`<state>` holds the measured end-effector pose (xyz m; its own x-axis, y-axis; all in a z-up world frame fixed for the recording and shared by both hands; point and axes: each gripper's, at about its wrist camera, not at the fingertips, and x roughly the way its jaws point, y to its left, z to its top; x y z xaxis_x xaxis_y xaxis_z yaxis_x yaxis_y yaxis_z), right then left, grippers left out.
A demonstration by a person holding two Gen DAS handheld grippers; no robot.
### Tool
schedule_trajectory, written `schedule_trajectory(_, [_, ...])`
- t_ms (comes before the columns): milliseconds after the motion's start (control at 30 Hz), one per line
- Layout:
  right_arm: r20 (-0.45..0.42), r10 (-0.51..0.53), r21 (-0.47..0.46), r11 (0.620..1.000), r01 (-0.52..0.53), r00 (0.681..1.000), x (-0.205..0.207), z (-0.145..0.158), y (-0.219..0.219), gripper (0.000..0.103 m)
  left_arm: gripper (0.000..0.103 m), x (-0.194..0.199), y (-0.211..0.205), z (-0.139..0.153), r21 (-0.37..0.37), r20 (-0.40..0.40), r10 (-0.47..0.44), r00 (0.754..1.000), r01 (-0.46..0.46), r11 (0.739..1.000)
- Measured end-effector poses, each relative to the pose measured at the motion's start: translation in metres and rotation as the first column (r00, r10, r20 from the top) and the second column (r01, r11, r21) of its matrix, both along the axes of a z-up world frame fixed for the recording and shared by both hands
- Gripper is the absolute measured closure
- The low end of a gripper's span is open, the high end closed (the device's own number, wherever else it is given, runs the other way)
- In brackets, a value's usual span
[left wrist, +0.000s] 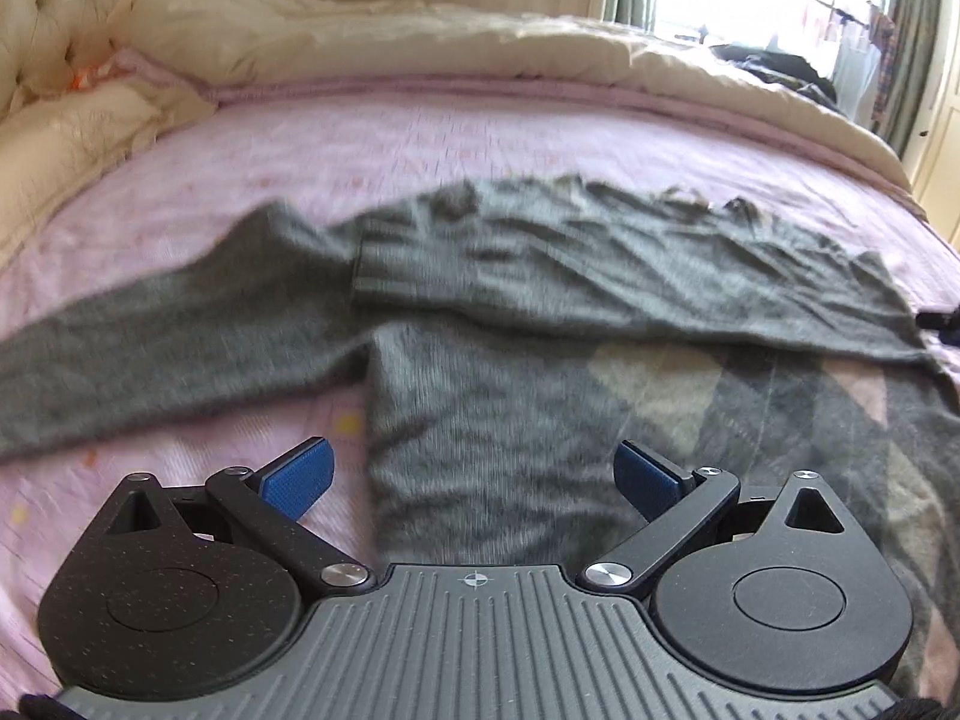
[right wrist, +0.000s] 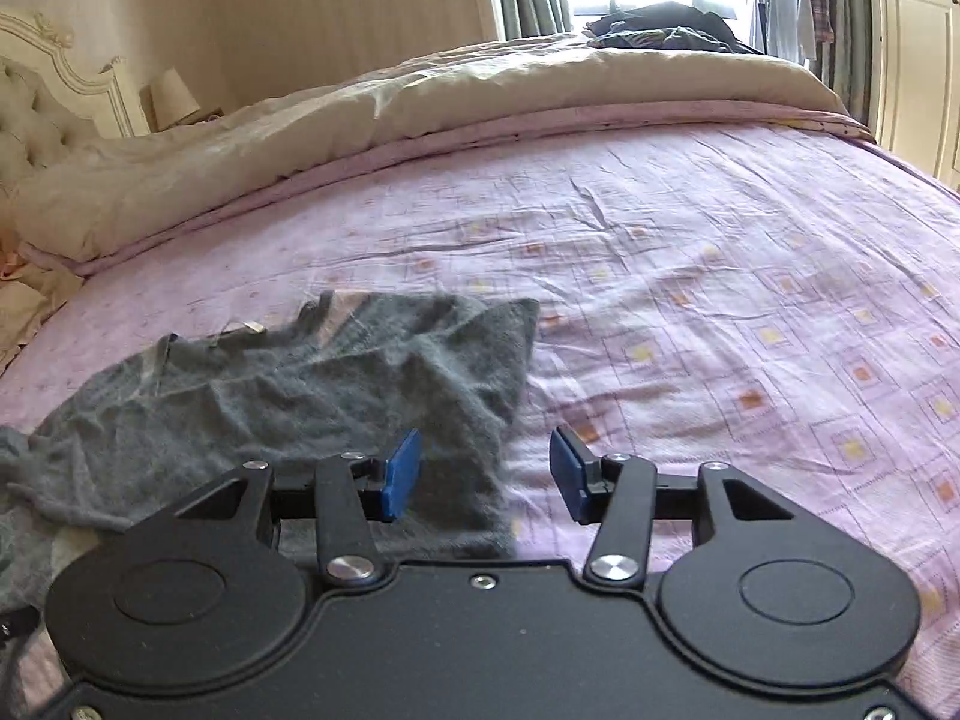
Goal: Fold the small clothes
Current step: 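Move the left gripper out to the other sleeve's cuff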
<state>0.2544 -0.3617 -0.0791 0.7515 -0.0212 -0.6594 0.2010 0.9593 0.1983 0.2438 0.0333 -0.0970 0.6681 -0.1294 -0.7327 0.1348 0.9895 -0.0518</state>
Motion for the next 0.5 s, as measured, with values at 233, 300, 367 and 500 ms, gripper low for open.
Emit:
schedule_trajectory(233, [-0.124,-0.061,-0.126,0.991,0.046,0.990,0.037,-0.024,0.000,0.046,0.000,-0.022,-0.003,-0.015,0.028,0.133,0.009,0.991,-0.013,1.000])
schedule_trajectory(300, [-0.113,-0.116,-0.148,0.984,0.099,0.987,0.032,-0.029,-0.018,0.047,0.000,-0.022,-0.003,-0.013,0.026,0.134,0.011,0.991,-0.015,1.000])
schedule_trajectory(367, [-0.125,-0.159,-0.196,0.972,0.133,0.979,0.028,-0.030,-0.028,0.049,0.000,-0.024,-0.003,-0.014,0.031,0.143,0.014,0.990,-0.019,0.999])
schedule_trajectory(500, [-0.052,-0.183,-0.116,0.978,0.176,0.982,0.006,-0.016,-0.039,0.045,0.000,-0.022,-0.002,-0.014,0.028,0.142,0.017,0.990,-0.021,0.999])
